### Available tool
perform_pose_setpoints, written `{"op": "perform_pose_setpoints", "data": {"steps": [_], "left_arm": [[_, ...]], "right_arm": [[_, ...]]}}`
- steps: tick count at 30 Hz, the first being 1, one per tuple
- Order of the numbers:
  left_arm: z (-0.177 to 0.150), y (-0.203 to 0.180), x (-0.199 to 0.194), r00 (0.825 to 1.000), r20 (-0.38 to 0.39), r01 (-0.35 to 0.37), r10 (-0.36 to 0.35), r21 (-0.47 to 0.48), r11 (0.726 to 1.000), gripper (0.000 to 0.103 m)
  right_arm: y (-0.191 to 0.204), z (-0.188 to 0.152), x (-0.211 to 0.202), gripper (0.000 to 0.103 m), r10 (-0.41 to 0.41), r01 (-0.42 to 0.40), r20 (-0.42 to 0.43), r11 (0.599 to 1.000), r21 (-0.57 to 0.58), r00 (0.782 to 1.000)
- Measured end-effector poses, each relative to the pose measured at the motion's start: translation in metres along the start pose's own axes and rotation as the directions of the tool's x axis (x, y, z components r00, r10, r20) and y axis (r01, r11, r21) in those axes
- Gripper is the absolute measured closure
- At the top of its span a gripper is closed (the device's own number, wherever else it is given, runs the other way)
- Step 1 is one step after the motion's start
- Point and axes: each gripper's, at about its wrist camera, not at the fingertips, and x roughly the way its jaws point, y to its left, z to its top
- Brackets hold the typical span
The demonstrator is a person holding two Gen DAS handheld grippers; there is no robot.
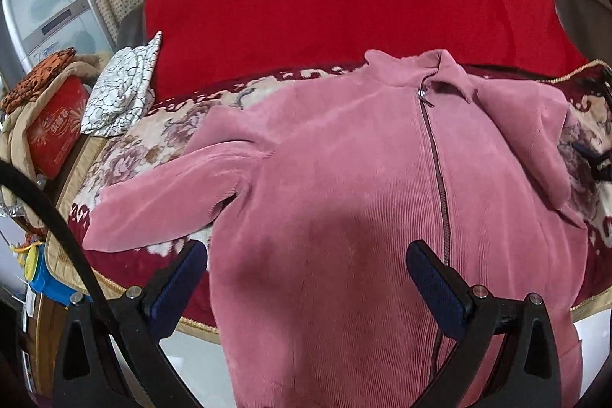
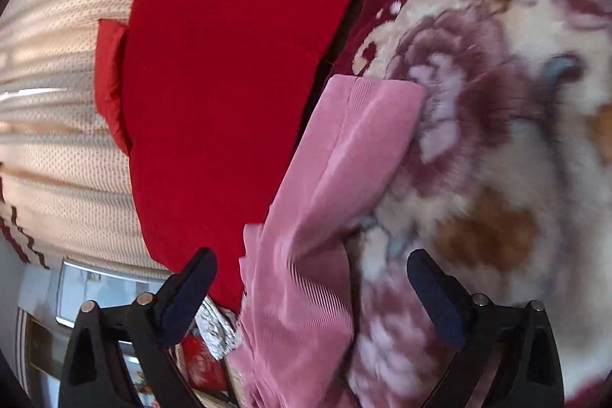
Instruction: Fold large clothes
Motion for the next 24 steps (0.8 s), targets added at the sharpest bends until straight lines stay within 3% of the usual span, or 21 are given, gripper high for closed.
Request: {"op": "perform_pose_setpoints", "data": {"steps": [2, 8, 9, 12, 14, 16, 20, 24], "left_arm": [[0.002, -0.003, 0.004, 1.000, -0.002, -0.004, 0.004, 0.009, 1.000, 0.000], [0.009, -0.005, 0.010, 1.000, 0.005, 0.002, -0.002, 0.013, 1.000, 0.000], [0.009, -0.004, 0.010, 1.000, 0.005, 0.004, -0.004, 0.012, 1.000, 0.000], [0.010, 0.001, 0.011, 1.000, 0.009, 0.000, 0.000, 0.005, 1.000, 0.000], [0.010, 0.008, 0.011, 1.000, 0.009, -0.001, 0.001, -0.007, 1.000, 0.000], [0.009, 0.014, 0.011, 1.000, 0.009, -0.002, 0.002, -0.020, 1.000, 0.000], [0.007, 0.033, 0.006, 1.000, 0.021, -0.009, 0.010, -0.062, 0.998, 0.000], [0.004, 0.056, -0.002, 0.999, 0.037, -0.028, 0.032, -0.109, 0.994, 0.000]], "right_arm": [[0.001, 0.004, 0.013, 0.003, -0.029, 0.029, 0.023, 1.000, -0.008, 0.999], [0.012, 0.026, 0.055, 0.029, -0.087, 0.088, 0.042, 0.996, -0.009, 0.995], [0.011, 0.026, 0.060, 0.035, -0.104, 0.104, 0.043, 0.995, -0.005, 0.994], [0.016, 0.027, 0.065, 0.068, -0.118, 0.119, 0.052, 0.992, -0.029, 0.992], [0.018, 0.021, 0.066, 0.068, -0.080, 0.083, 0.055, 0.996, -0.040, 0.995], [0.024, 0.010, 0.062, 0.069, 0.035, -0.033, 0.035, 0.998, -0.057, 0.999], [0.052, -0.019, 0.062, 0.069, 0.183, -0.185, -0.036, 0.977, -0.109, 0.983], [0.097, -0.069, 0.071, 0.069, 0.232, -0.259, -0.145, 0.943, -0.209, 0.962]]}}
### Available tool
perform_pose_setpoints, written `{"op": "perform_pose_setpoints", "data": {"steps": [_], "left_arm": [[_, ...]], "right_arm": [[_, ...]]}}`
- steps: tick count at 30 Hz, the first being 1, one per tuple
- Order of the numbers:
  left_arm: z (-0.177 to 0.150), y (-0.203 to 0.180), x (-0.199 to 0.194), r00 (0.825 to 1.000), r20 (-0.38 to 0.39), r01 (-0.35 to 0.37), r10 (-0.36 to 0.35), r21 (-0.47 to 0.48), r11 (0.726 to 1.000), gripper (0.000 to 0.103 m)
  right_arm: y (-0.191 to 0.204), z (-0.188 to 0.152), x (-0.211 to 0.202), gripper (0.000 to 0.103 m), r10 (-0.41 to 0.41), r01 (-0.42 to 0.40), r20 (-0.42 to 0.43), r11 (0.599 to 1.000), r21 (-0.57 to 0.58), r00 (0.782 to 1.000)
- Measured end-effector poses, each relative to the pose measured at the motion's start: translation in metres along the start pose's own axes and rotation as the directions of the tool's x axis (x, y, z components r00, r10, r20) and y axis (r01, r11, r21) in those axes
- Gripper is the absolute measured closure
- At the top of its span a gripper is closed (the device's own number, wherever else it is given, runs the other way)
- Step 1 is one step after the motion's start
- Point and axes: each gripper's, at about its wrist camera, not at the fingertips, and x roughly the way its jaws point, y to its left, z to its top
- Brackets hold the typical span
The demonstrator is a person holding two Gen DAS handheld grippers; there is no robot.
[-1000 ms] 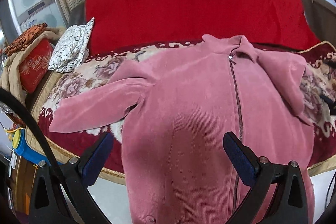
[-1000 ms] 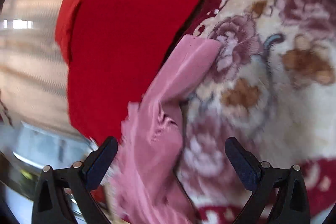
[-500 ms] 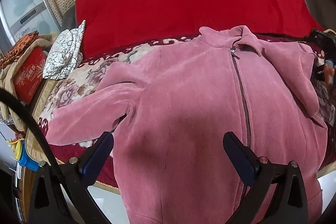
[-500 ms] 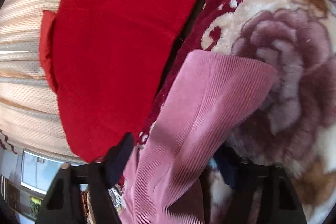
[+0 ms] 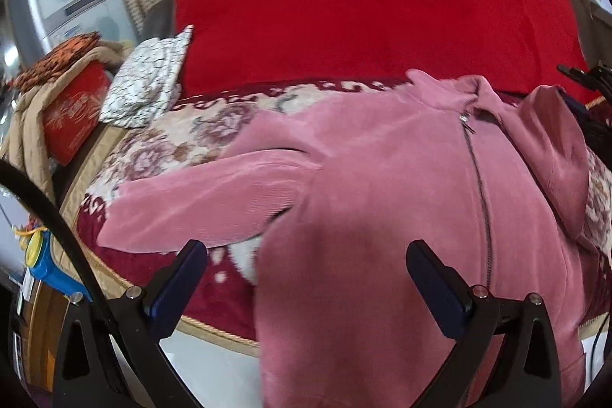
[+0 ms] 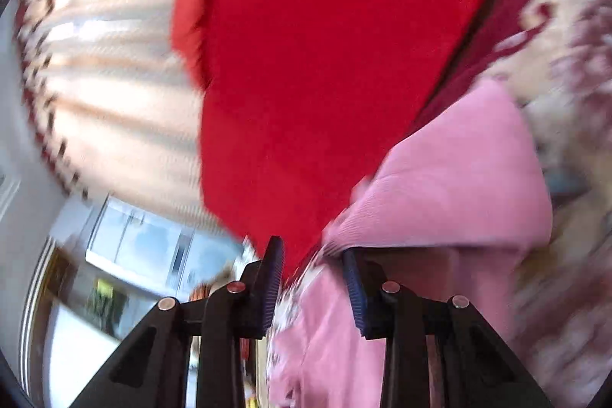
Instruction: Fold large clothes
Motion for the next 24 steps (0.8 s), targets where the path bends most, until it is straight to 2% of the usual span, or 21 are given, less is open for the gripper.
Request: {"op": "perform_pose_setpoints", "data": {"steps": [3, 6, 8, 10, 12, 14, 15, 16, 17, 19, 20, 21, 23, 24], "left_arm": [[-0.002, 0.020, -0.005, 1.000, 0.005, -0.021, 0.021, -0.040, 0.999, 0.000], [-0.006, 0.039, -0.011, 0.999, 0.009, -0.042, 0.042, -0.072, 0.997, 0.000], [-0.008, 0.048, -0.015, 0.998, 0.014, -0.055, 0.057, -0.087, 0.995, 0.000], [-0.009, 0.054, -0.018, 0.998, 0.017, -0.065, 0.067, -0.095, 0.993, 0.000], [-0.008, 0.055, -0.019, 0.998, 0.019, -0.063, 0.066, -0.102, 0.993, 0.000], [-0.005, 0.051, -0.019, 0.998, 0.023, -0.055, 0.057, -0.101, 0.993, 0.000], [-0.002, 0.047, -0.019, 0.999, 0.026, -0.042, 0.044, -0.096, 0.994, 0.000], [0.002, 0.041, -0.018, 0.999, 0.030, -0.027, 0.029, -0.089, 0.996, 0.000], [0.007, 0.033, -0.016, 0.999, 0.033, -0.001, 0.003, -0.075, 0.997, 0.000], [0.018, 0.014, -0.013, 0.998, 0.041, 0.039, -0.038, -0.042, 0.998, 0.000], [0.026, 0.000, -0.010, 0.997, 0.050, 0.064, -0.064, -0.012, 0.998, 0.000], [0.032, -0.012, -0.007, 0.995, 0.054, 0.084, -0.084, 0.010, 0.996, 0.000], [0.046, -0.037, 0.000, 0.990, 0.058, 0.127, -0.131, 0.054, 0.990, 0.000], [0.055, -0.052, 0.006, 0.984, 0.060, 0.162, -0.167, 0.082, 0.983, 0.000]], "right_arm": [[0.027, -0.038, 0.031, 0.069, 0.027, -0.033, -0.110, 0.998, -0.050, 0.994], [0.047, -0.079, 0.063, 0.069, 0.040, -0.061, -0.234, 0.995, -0.083, 0.971], [0.051, -0.108, 0.082, 0.069, 0.022, -0.058, -0.305, 0.993, -0.107, 0.952], [0.058, -0.135, 0.088, 0.066, -0.024, -0.042, -0.356, 0.983, -0.178, 0.934], [0.055, -0.150, 0.080, 0.066, -0.062, -0.022, -0.358, 0.974, -0.227, 0.932], [0.055, -0.137, 0.065, 0.064, -0.091, 0.010, -0.323, 0.970, -0.244, 0.942], [0.055, -0.129, 0.055, 0.040, -0.108, 0.036, -0.285, 0.969, -0.246, 0.952], [0.050, -0.115, 0.038, 0.006, -0.138, 0.086, -0.214, 0.968, -0.235, 0.967], [0.049, -0.107, 0.027, 0.000, -0.149, 0.111, -0.162, 0.969, -0.223, 0.975], [0.034, -0.086, -0.007, 0.000, -0.142, 0.137, -0.019, 0.975, -0.174, 0.990], [0.027, -0.080, -0.016, 0.000, -0.134, 0.134, 0.007, 0.979, -0.152, 0.991], [0.016, -0.074, -0.022, 0.000, -0.118, 0.119, 0.015, 0.985, -0.122, 0.993], [-0.007, -0.074, -0.032, 0.006, -0.033, 0.033, 0.015, 0.999, -0.033, 0.999], [-0.021, -0.075, -0.034, 0.015, -0.002, 0.002, 0.016, 1.000, 0.019, 1.000]]}}
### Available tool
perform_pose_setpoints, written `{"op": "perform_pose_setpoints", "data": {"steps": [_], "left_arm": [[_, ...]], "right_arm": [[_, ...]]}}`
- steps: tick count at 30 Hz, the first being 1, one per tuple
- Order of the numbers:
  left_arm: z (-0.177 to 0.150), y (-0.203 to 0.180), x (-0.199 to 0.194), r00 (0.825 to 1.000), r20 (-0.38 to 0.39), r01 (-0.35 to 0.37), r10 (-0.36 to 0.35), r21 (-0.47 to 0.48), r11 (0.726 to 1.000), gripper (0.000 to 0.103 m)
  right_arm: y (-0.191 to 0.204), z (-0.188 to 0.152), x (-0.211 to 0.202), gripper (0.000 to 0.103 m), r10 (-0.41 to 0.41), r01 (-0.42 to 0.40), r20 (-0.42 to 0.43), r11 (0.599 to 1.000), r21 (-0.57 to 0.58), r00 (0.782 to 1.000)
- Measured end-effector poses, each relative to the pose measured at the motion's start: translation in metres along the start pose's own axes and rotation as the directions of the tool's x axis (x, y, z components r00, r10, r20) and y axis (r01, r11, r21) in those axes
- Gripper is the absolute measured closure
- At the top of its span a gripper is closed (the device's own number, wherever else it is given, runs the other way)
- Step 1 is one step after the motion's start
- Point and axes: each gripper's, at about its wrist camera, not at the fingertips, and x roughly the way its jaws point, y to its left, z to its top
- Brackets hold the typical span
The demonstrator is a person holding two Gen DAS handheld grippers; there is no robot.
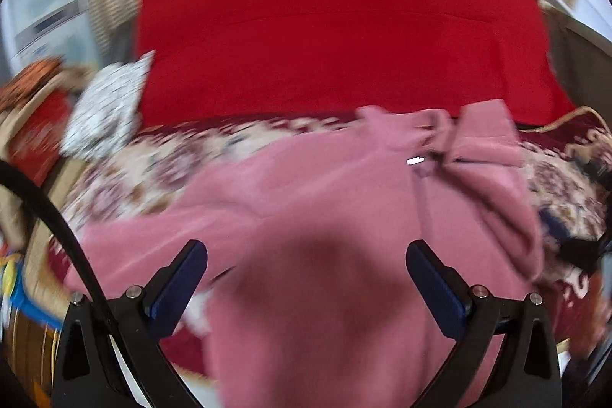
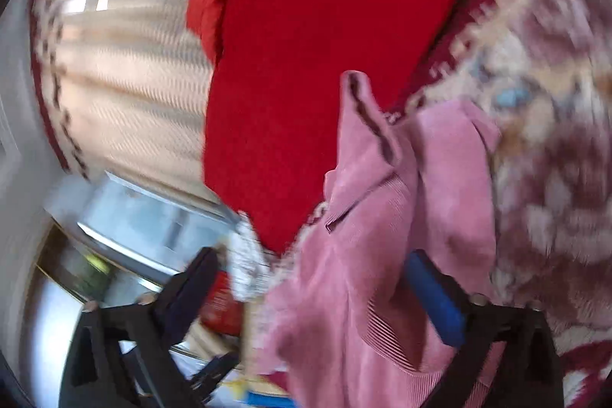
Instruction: Fold large clothes
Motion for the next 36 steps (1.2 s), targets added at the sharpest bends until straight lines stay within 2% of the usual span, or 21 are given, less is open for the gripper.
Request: {"op": "perform_pose_setpoints", "data": {"steps": [2, 3, 4, 5, 6, 7, 10, 12, 16, 17, 18, 19, 20, 21, 24, 26, 28, 30, 33, 34, 36], "left_arm": [[0.013, -0.020, 0.014, 0.999, -0.003, 0.053, -0.053, 0.040, 0.998, 0.000], [0.022, -0.033, 0.024, 0.997, -0.013, 0.077, -0.076, 0.066, 0.995, 0.000], [0.027, -0.042, 0.032, 0.995, -0.022, 0.098, -0.096, 0.088, 0.991, 0.000], [0.035, -0.056, 0.044, 0.992, -0.042, 0.124, -0.120, 0.118, 0.985, 0.001], [0.040, -0.063, 0.052, 0.990, -0.059, 0.134, -0.127, 0.136, 0.982, 0.003], [0.045, -0.071, 0.060, 0.988, -0.074, 0.145, -0.135, 0.154, 0.977, 0.005], [0.060, -0.098, 0.086, 0.974, -0.140, 0.205, -0.178, 0.205, 0.957, 0.006], [0.069, -0.112, 0.108, 0.961, -0.197, 0.232, -0.193, 0.198, 0.952, 0.006], [0.081, -0.125, 0.141, 0.914, -0.303, 0.316, -0.269, 0.120, 0.941, 0.007], [0.083, -0.127, 0.145, 0.901, -0.315, 0.342, -0.298, 0.091, 0.935, 0.010], [0.085, -0.129, 0.148, 0.886, -0.323, 0.370, -0.332, 0.061, 0.927, 0.027], [0.086, -0.131, 0.151, 0.865, -0.339, 0.403, -0.370, 0.031, 0.915, 0.052], [0.085, -0.133, 0.154, 0.839, -0.356, 0.438, -0.411, -0.004, 0.899, 0.065], [0.085, -0.133, 0.156, 0.824, -0.363, 0.455, -0.435, -0.034, 0.890, 0.078], [0.082, -0.128, 0.152, 0.836, -0.335, 0.442, -0.435, -0.060, 0.895, 0.088], [0.079, -0.115, 0.141, 0.839, -0.294, 0.450, -0.457, -0.097, 0.888, 0.094], [0.074, -0.098, 0.127, 0.842, -0.241, 0.463, -0.482, -0.136, 0.876, 0.095], [0.067, -0.078, 0.111, 0.859, -0.203, 0.443, -0.470, -0.165, 0.881, 0.095], [0.045, -0.034, 0.088, 0.870, -0.140, 0.434, -0.472, -0.237, 0.869, 0.095], [0.037, -0.023, 0.087, 0.878, -0.133, 0.420, -0.461, -0.248, 0.873, 0.095], [0.013, 0.003, 0.081, 0.880, -0.155, 0.398, -0.449, -0.275, 0.875, 0.092]], "right_arm": [[-0.028, -0.003, 0.007, 0.023, 0.048, -0.046, -0.015, 0.993, 0.109, 0.999], [-0.041, -0.006, 0.011, 0.032, 0.071, -0.065, -0.028, 0.985, 0.163, 0.997], [-0.054, -0.010, 0.016, 0.047, 0.075, -0.065, -0.040, 0.976, 0.208, 0.996], [-0.062, -0.012, 0.019, 0.057, 0.063, -0.051, -0.047, 0.973, 0.224, 0.997], [-0.069, -0.015, 0.025, 0.071, 0.040, -0.027, -0.050, 0.973, 0.228, 0.998], [-0.078, -0.016, 0.025, 0.078, 0.028, -0.014, -0.056, 0.972, 0.233, 0.998], [-0.091, -0.016, 0.027, 0.081, 0.055, -0.036, -0.066, 0.966, 0.258, 0.996], [-0.090, -0.017, 0.023, 0.081, 0.062, -0.042, -0.079, 0.971, 0.237, 0.995], [-0.090, -0.014, 0.022, 0.081, 0.080, -0.058, -0.098, 0.976, 0.211, 0.992], [-0.091, -0.013, 0.022, 0.081, 0.088, -0.065, -0.099, 0.974, 0.216, 0.991], [-0.093, -0.013, 0.023, 0.081, 0.098, -0.074, -0.100, 0.973, 0.220, 0.990], [-0.095, -0.013, 0.019, 0.081, 0.103, -0.079, -0.099, 0.972, 0.220, 0.990], [-0.097, -0.015, 0.018, 0.081, 0.105, -0.082, -0.099, 0.973, 0.216, 0.990], [-0.097, -0.015, 0.018, 0.081, 0.104, -0.082, -0.099, 0.975, 0.207, 0.990], [-0.094, -0.015, 0.017, 0.081, 0.099, -0.079, -0.099, 0.978, 0.191, 0.990], [-0.090, -0.014, 0.018, 0.081, 0.094, -0.075, -0.100, 0.981, 0.180, 0.991], [-0.086, -0.014, 0.020, 0.081, 0.084, -0.068, -0.102, 0.986, 0.154, 0.991], [-0.082, -0.013, 0.024, 0.081, 0.075, -0.062, -0.103, 0.990, 0.125, 0.992], [-0.079, -0.014, 0.024, 0.081, 0.037, -0.027, -0.108, 0.995, 0.092, 0.993], [-0.077, -0.014, 0.024, 0.078, 0.020, -0.011, -0.115, 0.997, 0.082, 0.993], [-0.073, -0.012, 0.024, 0.078, 0.005, 0.004, -0.121, 0.997, 0.073, 0.993]]}}
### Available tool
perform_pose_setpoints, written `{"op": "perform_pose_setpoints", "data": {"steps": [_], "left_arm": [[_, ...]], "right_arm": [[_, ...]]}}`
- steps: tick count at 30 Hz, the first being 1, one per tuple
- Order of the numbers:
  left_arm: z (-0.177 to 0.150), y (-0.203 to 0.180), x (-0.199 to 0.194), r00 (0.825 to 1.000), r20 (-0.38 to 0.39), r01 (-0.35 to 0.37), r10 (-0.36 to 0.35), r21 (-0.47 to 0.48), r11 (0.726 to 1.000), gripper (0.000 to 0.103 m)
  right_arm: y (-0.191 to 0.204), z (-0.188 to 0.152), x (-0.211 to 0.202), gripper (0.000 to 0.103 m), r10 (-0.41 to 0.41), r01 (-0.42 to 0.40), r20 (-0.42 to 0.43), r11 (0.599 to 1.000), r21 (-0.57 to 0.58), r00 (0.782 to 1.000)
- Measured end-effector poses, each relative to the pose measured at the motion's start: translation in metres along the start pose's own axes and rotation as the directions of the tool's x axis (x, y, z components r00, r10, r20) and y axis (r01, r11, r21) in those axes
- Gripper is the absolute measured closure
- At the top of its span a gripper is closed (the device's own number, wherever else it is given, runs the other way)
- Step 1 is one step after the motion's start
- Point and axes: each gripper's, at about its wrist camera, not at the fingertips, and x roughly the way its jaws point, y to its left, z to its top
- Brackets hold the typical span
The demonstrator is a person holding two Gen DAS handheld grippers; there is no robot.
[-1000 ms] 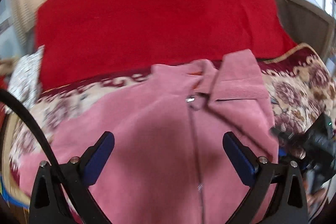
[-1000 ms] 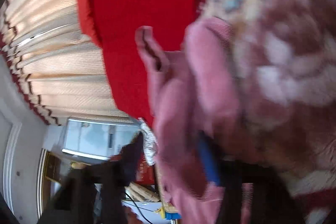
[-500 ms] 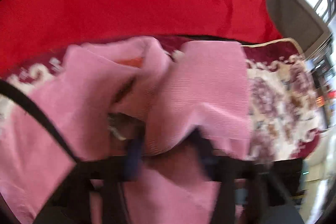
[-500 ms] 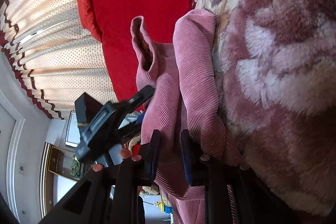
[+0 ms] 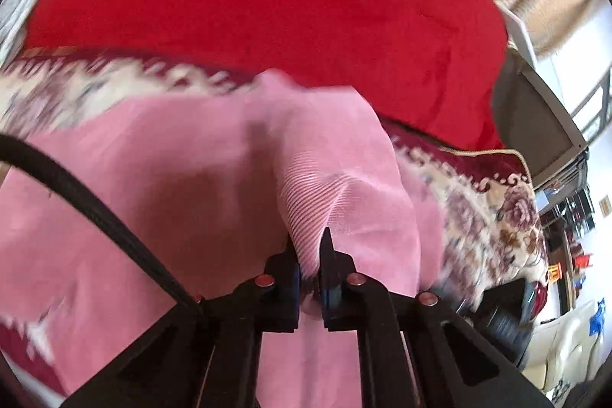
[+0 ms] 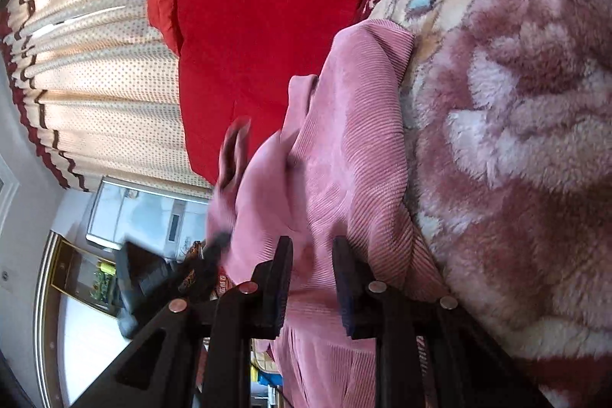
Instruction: Fold large clothes
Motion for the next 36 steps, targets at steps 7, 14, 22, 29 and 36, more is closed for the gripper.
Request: {"op": "perform_pose_setpoints", "data": {"steps": [7, 14, 22, 29, 36], "left_arm": [[-0.069, 0.097, -0.040, 0.999, -0.022, -0.052, 0.049, -0.232, 0.971, 0.077], [-0.095, 0.151, -0.093, 0.991, 0.105, -0.038, 0.085, -0.386, 0.922, 0.061], [-0.109, 0.221, -0.130, 0.971, 0.160, -0.057, 0.178, -0.570, 0.820, 0.031], [-0.134, 0.288, -0.151, 0.952, 0.234, 0.055, 0.197, -0.764, 0.643, 0.029], [-0.124, 0.327, -0.132, 0.935, 0.308, 0.167, 0.176, -0.819, 0.549, 0.031]], "right_arm": [[0.043, -0.003, 0.013, 0.031, -0.070, 0.068, -0.028, 0.996, -0.065, 0.997], [0.088, -0.024, 0.046, 0.020, -0.177, 0.167, -0.015, 0.954, -0.249, 0.984], [0.081, -0.046, 0.052, 0.021, -0.251, 0.253, 0.056, 0.894, -0.371, 0.966], [0.083, -0.069, 0.050, 0.021, -0.281, 0.311, 0.135, 0.811, -0.495, 0.950], [0.081, -0.067, 0.048, 0.021, -0.268, 0.295, 0.127, 0.818, -0.493, 0.955]]}}
